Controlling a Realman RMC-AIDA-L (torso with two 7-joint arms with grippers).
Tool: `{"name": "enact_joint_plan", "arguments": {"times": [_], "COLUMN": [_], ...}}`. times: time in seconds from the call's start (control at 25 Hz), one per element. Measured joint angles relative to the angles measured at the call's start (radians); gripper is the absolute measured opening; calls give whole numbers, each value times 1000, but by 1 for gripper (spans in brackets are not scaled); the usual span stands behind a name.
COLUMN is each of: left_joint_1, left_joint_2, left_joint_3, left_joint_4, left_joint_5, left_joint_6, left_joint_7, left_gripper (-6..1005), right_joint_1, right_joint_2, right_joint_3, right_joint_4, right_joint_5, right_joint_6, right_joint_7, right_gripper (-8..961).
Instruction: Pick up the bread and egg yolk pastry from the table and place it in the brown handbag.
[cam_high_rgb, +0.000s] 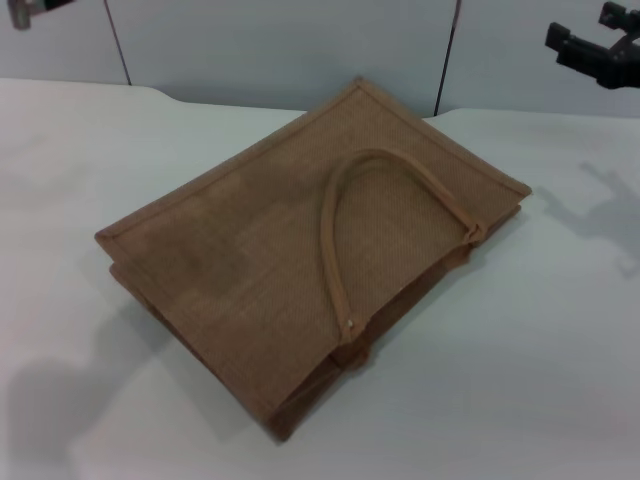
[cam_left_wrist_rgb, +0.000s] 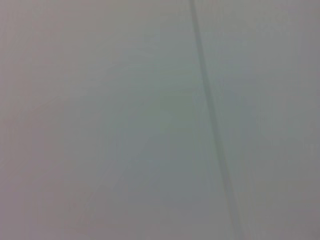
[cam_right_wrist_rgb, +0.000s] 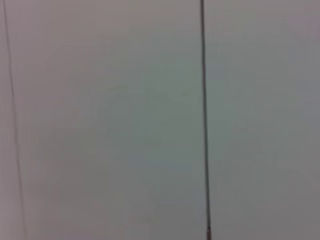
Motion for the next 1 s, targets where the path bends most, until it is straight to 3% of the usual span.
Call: {"name": "enact_joint_plan", "arguments": {"times": [0.2,0.4,0.52,0.56,0.8,1.0], "left_joint_1": [69,89,72,72,44,24], "left_joint_2": [-1,0,0,0,0,-1], "left_joint_3": [202,360,367,367,373,373], "left_joint_4": [-51,-121,-211,-211,-339,-445], "left_joint_5": [-129,-342,-529,-529,-725,-920], "left_joint_6": [301,549,567,567,532,469], "left_joint_7": [201,436,574,574,821,996], "left_gripper": [874,873,864,856,808,686], "right_joint_1": [22,66,91,113,146,146], "right_joint_2": [3,4,5,5,3,4], "right_joint_3": [8,9,9,10,13,34], "right_joint_4": [123,323,426,485,583,618], "right_joint_5": [146,472,703,817,958,961], "right_joint_6": [81,151,145,128,78,39], "right_joint_7": [-240,-622,-890,-1038,-1194,-1192], "right_gripper": [877,877,877,877,877,877]}}
